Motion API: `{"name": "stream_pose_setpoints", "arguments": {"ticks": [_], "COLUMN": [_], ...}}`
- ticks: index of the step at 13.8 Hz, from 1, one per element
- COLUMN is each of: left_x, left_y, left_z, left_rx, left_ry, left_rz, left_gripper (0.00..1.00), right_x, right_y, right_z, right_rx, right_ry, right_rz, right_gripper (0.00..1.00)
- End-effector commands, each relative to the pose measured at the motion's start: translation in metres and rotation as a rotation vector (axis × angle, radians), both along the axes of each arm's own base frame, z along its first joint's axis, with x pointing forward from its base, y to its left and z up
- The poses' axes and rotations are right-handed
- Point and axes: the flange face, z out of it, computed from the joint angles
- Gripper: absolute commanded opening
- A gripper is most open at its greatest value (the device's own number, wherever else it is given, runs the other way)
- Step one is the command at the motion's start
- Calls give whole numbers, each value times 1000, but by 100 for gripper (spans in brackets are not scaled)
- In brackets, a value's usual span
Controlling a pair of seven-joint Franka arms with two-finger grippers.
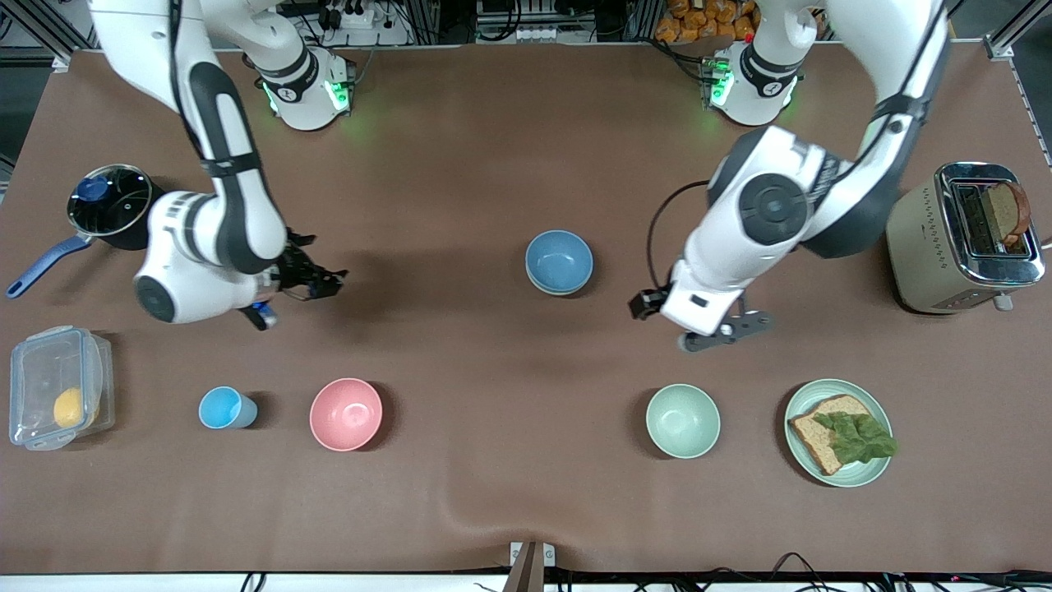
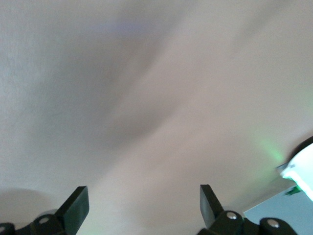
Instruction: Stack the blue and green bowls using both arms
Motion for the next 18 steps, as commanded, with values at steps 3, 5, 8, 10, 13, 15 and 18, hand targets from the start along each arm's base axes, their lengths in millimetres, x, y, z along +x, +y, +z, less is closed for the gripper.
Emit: {"name": "stream_pose_setpoints", "arguments": {"ticks": [3,5,8,10,13,15,18], "left_x": [6,5,-7,-24,-42,-53,-65], "left_y": [58,75,88,110,154,191,212], "left_z": [75,88,132,174,201,218,239], "left_rx": [47,51,56,76,115,96,67], "left_ry": [30,75,59,11,44,54,26], "left_rz": [-91,-89,-149,-169,-269,-300,-316], "left_gripper": [100,100,100,100,100,100,100], "right_x": [19,22,30,34,32,31,33], "right_y": [-84,-126,-154,-163,-146,-136,-110], "right_z": [50,59,67,85,135,152,205], "right_rx": [56,82,84,85,133,157,122], "right_ry": [-76,-108,-135,-158,-248,-280,-373], "right_rz": [173,146,150,188,234,255,339], "right_gripper": [100,100,100,100,100,100,100]}}
